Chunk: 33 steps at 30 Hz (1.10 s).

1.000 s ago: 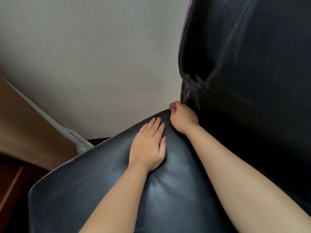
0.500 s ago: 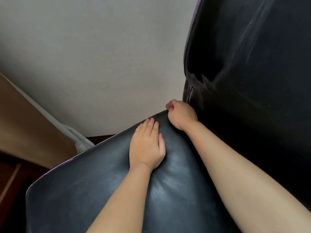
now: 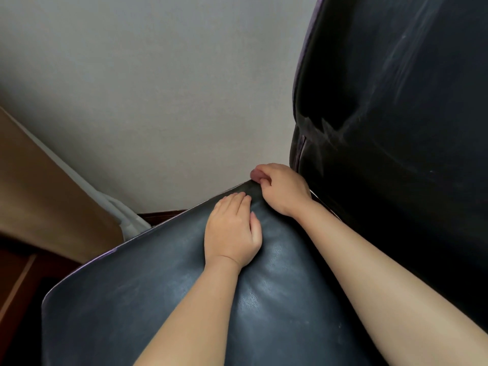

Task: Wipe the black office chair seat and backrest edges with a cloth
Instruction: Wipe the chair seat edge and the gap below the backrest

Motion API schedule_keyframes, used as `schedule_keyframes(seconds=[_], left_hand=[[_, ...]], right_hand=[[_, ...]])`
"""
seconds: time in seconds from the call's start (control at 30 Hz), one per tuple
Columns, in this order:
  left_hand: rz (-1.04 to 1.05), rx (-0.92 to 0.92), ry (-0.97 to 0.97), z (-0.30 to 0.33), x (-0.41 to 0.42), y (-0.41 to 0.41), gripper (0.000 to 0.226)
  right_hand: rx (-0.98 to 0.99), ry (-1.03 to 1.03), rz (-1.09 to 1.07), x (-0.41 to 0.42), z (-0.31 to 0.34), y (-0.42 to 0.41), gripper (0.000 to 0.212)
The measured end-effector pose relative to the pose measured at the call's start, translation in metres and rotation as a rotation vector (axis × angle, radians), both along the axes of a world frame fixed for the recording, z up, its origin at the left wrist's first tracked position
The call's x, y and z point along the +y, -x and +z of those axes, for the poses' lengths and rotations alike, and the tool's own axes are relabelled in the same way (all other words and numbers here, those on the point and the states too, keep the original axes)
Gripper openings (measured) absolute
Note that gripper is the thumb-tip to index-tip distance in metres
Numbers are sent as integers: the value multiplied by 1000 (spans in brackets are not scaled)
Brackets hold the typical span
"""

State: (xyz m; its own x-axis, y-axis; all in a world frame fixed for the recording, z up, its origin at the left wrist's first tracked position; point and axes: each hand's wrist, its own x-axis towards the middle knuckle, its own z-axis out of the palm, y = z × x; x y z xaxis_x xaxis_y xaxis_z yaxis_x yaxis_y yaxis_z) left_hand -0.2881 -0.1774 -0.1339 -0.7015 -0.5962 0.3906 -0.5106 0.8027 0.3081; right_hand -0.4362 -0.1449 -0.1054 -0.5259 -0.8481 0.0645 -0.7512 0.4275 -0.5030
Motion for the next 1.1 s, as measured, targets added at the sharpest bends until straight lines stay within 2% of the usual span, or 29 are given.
schedule_keyframes(seconds=[0.07,0.17,0.33,0.47,0.67,0.83,0.9,0.97,1.1], left_hand=[[-4,16,2,2,1,1,41],[-14,33,-6,3,2,0,41],[-16,48,-9,3,1,0,40],[-25,44,-24,4,2,-1,39],[-44,-8,-22,2,-1,-1,38],[-46,-36,-26,5,1,-3,37],[-39,-54,-34,9,1,-5,38],[-89,-98,-58,14,-1,-7,40],[-250,-237,-83,21,-21,-34,49]], right_hand=[[22,-15,-54,-4,0,4,32],[-58,-77,-166,-17,1,9,34],[-84,31,65,0,1,-6,33],[-102,-86,-146,-17,5,8,36],[-291,-10,3,-6,7,-2,35],[-97,-65,-181,-19,9,-2,35],[-63,-46,-146,-14,7,-9,34],[-72,-11,-138,-4,6,-9,33],[-196,8,-411,-10,7,-10,32]])
